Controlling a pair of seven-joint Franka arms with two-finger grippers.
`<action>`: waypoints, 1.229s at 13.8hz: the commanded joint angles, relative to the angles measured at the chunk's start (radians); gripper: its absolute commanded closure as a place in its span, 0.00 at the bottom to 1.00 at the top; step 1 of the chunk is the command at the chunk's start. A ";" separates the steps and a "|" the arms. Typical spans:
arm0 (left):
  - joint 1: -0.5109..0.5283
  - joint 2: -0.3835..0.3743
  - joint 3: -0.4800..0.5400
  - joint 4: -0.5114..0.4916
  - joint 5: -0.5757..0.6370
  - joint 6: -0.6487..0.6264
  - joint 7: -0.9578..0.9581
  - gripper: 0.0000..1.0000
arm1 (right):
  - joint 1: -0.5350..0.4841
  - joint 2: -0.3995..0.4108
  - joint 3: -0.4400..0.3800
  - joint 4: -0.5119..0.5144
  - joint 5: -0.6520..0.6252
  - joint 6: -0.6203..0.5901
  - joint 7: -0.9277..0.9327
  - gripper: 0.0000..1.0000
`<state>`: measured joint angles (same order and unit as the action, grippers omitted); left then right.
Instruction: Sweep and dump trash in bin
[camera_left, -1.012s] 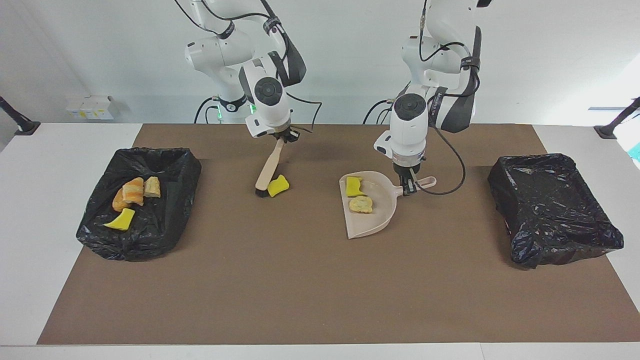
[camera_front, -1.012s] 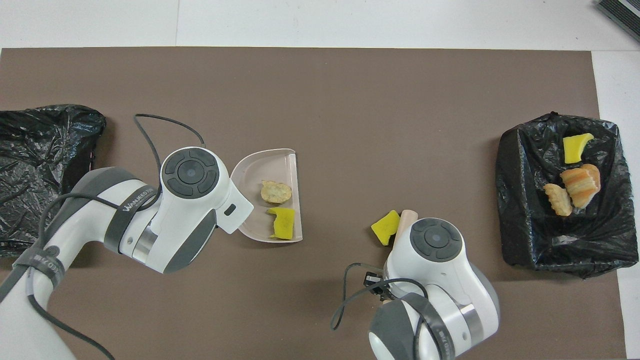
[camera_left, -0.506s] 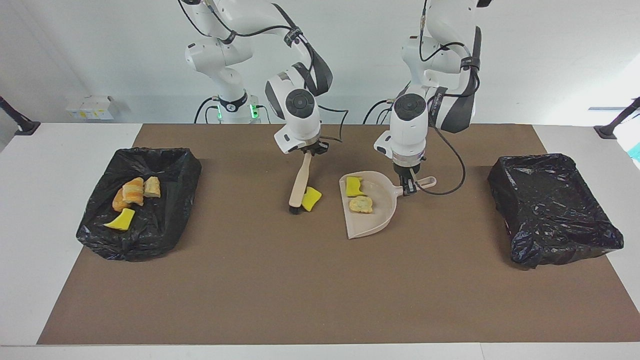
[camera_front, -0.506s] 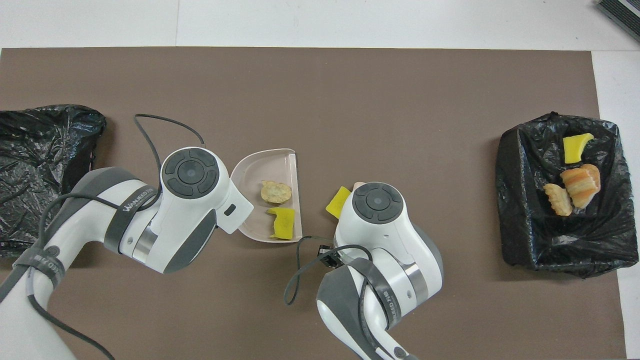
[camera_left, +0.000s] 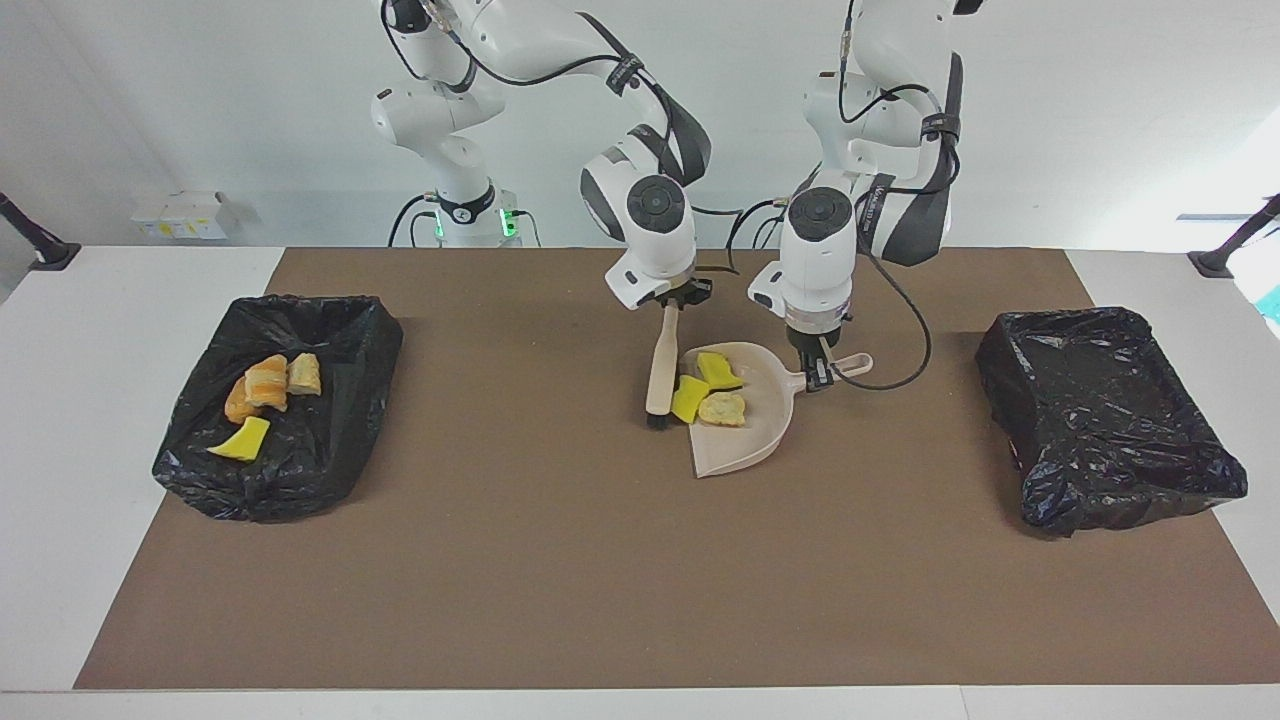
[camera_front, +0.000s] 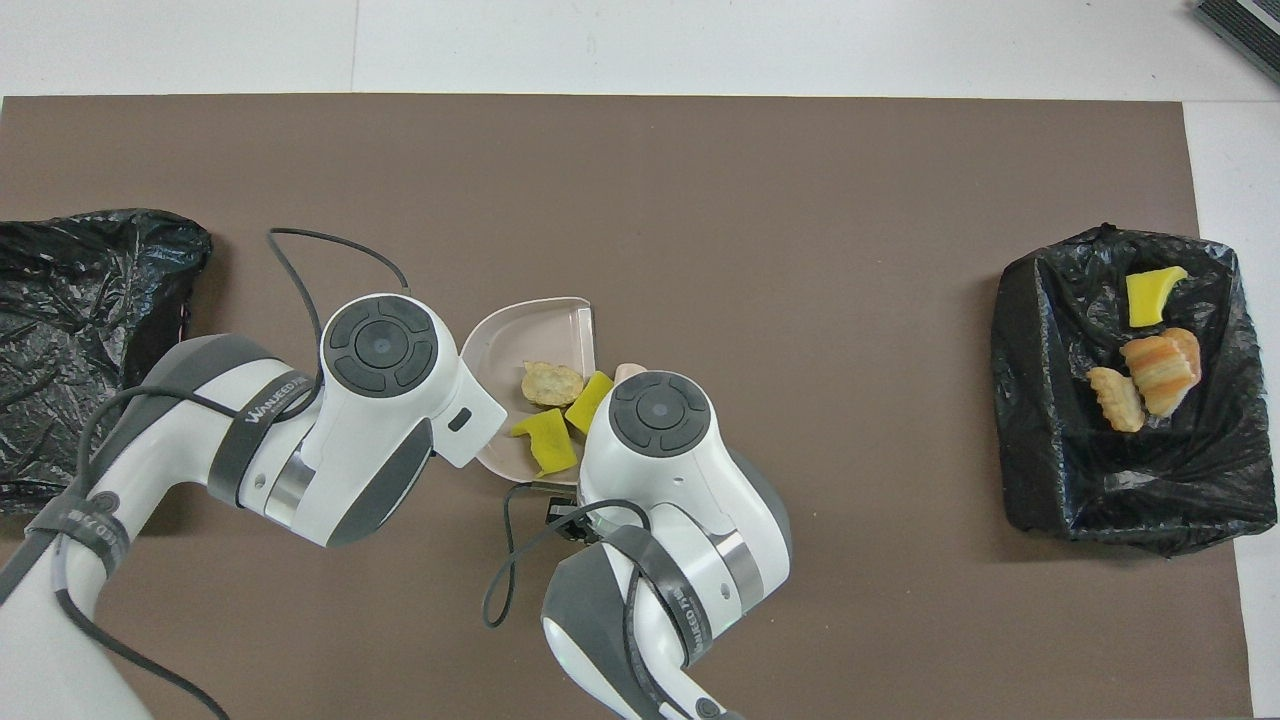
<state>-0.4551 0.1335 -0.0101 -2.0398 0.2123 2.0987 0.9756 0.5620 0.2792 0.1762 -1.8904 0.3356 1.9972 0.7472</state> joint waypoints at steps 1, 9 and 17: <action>-0.005 -0.018 0.009 -0.033 0.012 0.018 0.011 1.00 | 0.002 0.015 0.008 0.042 0.055 0.025 -0.048 1.00; 0.039 -0.015 0.009 -0.036 0.001 0.030 0.017 1.00 | -0.069 -0.096 0.000 0.021 0.034 -0.181 -0.142 1.00; 0.146 0.015 0.009 0.001 -0.066 0.032 0.138 1.00 | -0.035 -0.227 0.006 -0.110 -0.087 -0.180 -0.252 1.00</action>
<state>-0.3702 0.1356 -0.0018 -2.0472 0.1896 2.1080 1.0320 0.4956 0.1185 0.1767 -1.9025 0.2670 1.7362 0.5327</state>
